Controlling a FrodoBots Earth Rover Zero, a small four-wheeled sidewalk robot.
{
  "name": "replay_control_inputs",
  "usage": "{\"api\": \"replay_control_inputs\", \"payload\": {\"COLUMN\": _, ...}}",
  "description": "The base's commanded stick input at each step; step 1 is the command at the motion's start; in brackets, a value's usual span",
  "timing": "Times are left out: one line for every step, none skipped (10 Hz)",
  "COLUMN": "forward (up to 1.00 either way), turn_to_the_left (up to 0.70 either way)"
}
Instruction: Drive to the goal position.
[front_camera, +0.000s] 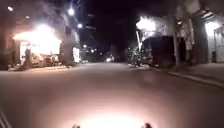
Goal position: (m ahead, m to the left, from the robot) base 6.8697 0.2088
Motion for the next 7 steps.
{"api": "replay_control_inputs", "payload": {"forward": 0.7, "turn_to_the_left": 0.0}}
{"api": "replay_control_inputs", "payload": {"forward": 0.7, "turn_to_the_left": 0.0}}
{"api": "replay_control_inputs", "payload": {"forward": 0.7, "turn_to_the_left": 0.0}}
{"api": "replay_control_inputs", "payload": {"forward": 0.7, "turn_to_the_left": 0.0}}
{"api": "replay_control_inputs", "payload": {"forward": 0.7, "turn_to_the_left": 0.0}}
{"api": "replay_control_inputs", "payload": {"forward": 0.7, "turn_to_the_left": 0.0}}
{"api": "replay_control_inputs", "payload": {"forward": 0.7, "turn_to_the_left": 0.0}}
